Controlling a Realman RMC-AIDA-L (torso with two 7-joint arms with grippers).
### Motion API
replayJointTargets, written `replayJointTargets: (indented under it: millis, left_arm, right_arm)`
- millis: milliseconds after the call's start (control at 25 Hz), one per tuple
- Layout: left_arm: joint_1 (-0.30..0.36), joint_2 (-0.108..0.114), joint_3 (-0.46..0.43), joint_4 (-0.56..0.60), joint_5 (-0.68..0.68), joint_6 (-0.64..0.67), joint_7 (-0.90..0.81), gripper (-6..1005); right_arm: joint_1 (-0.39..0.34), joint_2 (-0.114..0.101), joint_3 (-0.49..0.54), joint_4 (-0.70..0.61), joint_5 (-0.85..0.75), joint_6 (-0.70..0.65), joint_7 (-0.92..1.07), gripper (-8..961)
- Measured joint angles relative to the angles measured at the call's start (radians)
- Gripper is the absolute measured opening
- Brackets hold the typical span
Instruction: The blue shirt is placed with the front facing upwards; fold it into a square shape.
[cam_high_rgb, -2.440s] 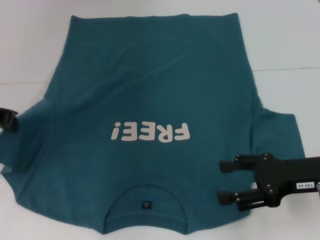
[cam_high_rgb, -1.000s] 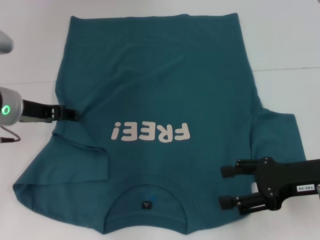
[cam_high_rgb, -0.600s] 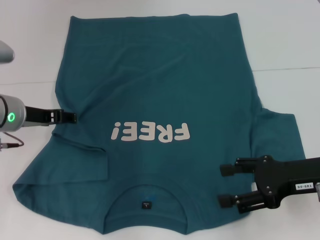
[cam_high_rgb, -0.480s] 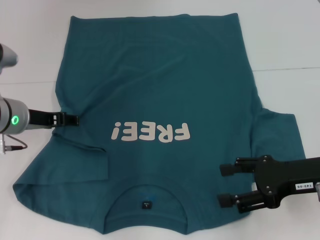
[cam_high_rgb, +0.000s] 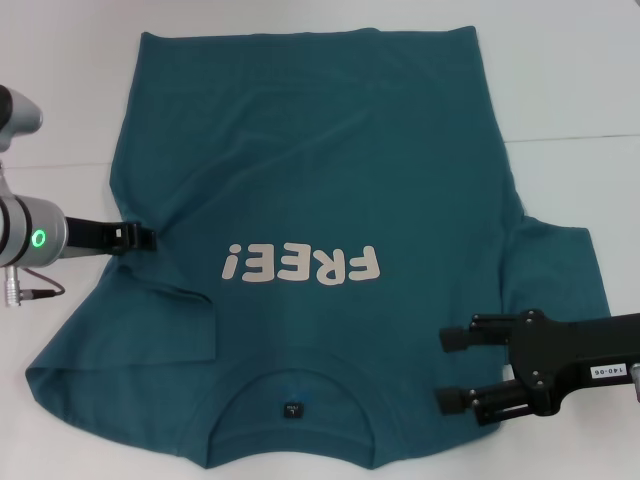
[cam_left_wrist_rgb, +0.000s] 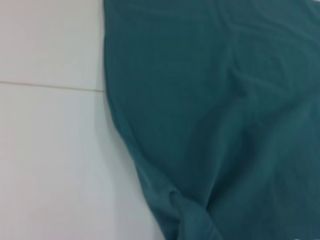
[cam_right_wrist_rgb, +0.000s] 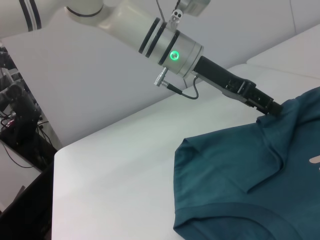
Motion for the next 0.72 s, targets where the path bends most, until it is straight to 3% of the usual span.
replayJointTargets:
  millis: [160,360,600,720]
  left_arm:
    - [-0.001,0.004,0.000,0.008,-0.044,0.002,0.028,607]
    - [-0.010,0.009,0.003,0.028,-0.074,-0.009,0.052,411]
    - [0.042,-0.018,0.007,-0.115,-0.088,0.009,0.050,135]
    - [0.043,-0.009,-0.001,-0.096,-0.090,0.026,0.043,108]
  right_arm:
    - [-0.002,0.000,0.001,0.000,0.000,0.000,0.003,916]
    - [-0.008,0.000,0.000,0.000,0.000,0.000,0.012,916]
    - [-0.009,-0.002,-0.001,0.000,0.000,-0.001,0.017,916]
    - [-0.009,-0.002,-0.001,0.000,0.000,-0.001,0.017,916]
